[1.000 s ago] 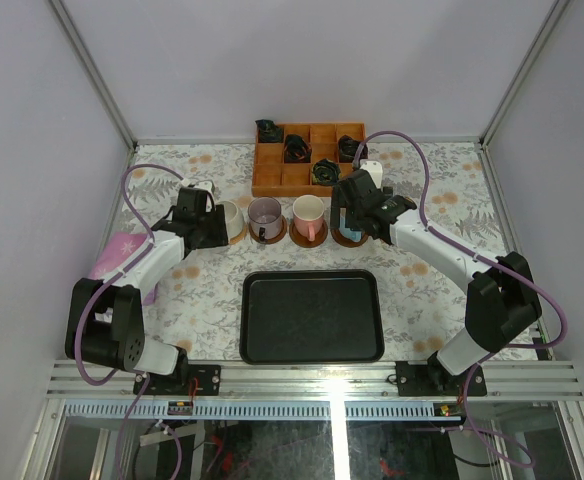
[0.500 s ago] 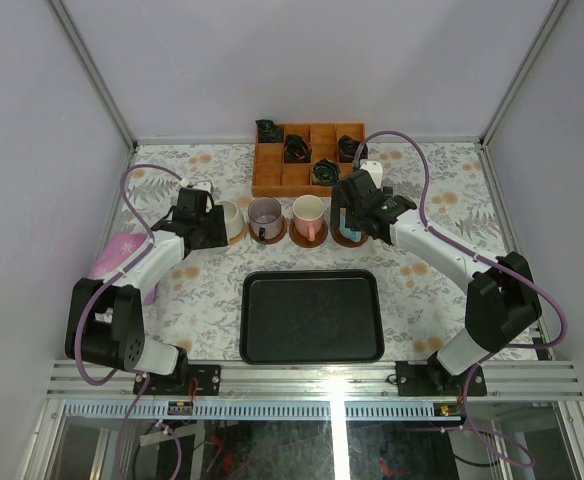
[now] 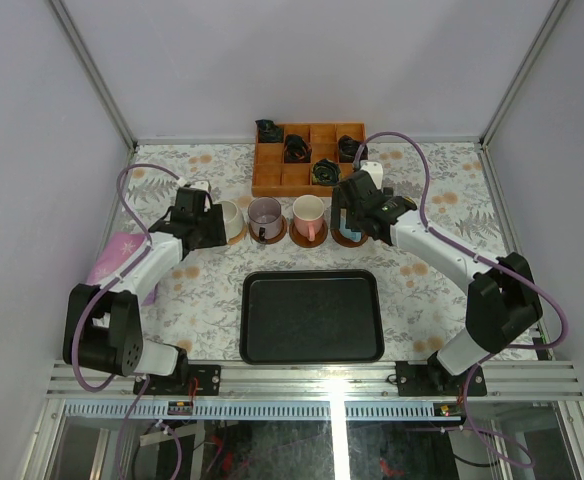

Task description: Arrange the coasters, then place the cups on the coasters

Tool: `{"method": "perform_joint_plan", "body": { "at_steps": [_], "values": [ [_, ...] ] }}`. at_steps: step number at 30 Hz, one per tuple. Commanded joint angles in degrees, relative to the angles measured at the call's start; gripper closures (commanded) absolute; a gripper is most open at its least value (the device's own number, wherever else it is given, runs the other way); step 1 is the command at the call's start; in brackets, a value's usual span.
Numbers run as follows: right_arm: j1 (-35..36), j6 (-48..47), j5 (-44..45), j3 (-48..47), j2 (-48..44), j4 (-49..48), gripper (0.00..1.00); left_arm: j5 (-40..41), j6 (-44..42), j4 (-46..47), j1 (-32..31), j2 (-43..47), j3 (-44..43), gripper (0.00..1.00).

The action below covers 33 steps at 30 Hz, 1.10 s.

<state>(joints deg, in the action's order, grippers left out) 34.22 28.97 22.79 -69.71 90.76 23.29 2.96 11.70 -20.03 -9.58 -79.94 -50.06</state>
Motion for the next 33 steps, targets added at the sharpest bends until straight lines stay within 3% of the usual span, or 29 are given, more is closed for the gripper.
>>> {"method": "perform_joint_plan", "body": {
  "at_steps": [1, 10, 11, 13, 14, 20, 26, 33],
  "values": [
    [-0.4, 0.4, 0.8, 0.0, -3.3, -1.3, 0.01, 1.3, -0.7, 0.0, 0.4, 1.3, -0.8, 0.42],
    [-0.9, -3.1, 9.0, 0.5, -8.5, -1.2, 0.01, 1.6, -0.1, -1.6, 0.4, 5.4, -3.5, 0.38],
    [-1.4, -3.3, 10.1, 0.8, -9.4, -1.1, 0.01, 2.2, -0.2, -2.1, 0.4, 5.8, -4.1, 0.34],
    [-2.8, -3.4, 11.8, 1.3, -10.7, -1.0, 0.01, 4.5, -0.5, -2.9, 0.4, 6.7, -5.1, 0.03],
    [-4.1, -3.4, 12.2, 1.7, -11.4, -0.9, 0.01, 5.5, -0.8, -3.1, 0.4, 7.4, -5.5, 0.0],
    [-15.6, -2.8, 9.5, 5.1, -16.7, -1.6, 0.01, 10.8, -1.0, -2.7, 2.3, 10.3, -6.3, 0.0],
    [-25.5, 0.9, 9.4, 9.1, -23.4, -1.5, 0.01, 11.2, 0.9, -5.5, 8.9, 11.1, -7.2, 0.0],
    [-29.4, 2.5, 14.8, 13.9, -30.4, -2.5, 0.01, 10.0, 5.5, -9.8, 16.9, 12.2, -7.1, 0.0]
  ]
}}
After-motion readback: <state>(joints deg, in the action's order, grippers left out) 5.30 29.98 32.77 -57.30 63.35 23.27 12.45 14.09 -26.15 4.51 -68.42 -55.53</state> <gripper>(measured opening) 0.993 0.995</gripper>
